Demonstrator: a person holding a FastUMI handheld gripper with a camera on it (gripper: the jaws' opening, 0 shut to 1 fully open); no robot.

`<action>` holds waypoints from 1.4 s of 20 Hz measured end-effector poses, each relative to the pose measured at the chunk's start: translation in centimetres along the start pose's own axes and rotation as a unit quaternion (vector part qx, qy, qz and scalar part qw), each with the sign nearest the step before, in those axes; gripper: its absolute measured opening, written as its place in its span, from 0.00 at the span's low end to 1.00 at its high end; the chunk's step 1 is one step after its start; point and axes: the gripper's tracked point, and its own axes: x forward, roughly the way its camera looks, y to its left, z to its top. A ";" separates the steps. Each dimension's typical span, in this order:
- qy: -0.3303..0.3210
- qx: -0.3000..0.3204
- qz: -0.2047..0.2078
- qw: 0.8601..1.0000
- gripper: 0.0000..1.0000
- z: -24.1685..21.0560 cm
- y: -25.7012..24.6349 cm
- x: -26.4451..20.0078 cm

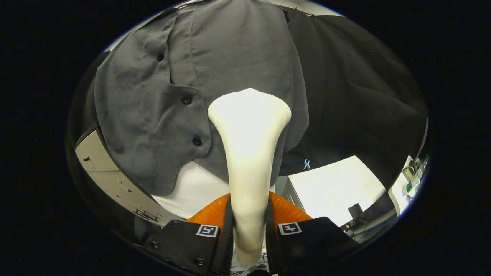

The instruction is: Iron the clothes twice with a garment steamer, once on the left side and once on the right side.

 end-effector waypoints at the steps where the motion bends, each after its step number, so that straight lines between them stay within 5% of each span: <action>1: 0.003 0.000 -0.002 1.000 0.43 -0.3 -0.1 0.0; 9: -0.002 0.024 -0.018 1.000 0.43 -1.0 -0.8 -2.0; 15: -0.072 0.032 -0.024 0.997 0.43 3.4 -0.8 -7.1; 28: -0.185 -0.024 0.020 0.982 0.43 11.7 8.0 -18.4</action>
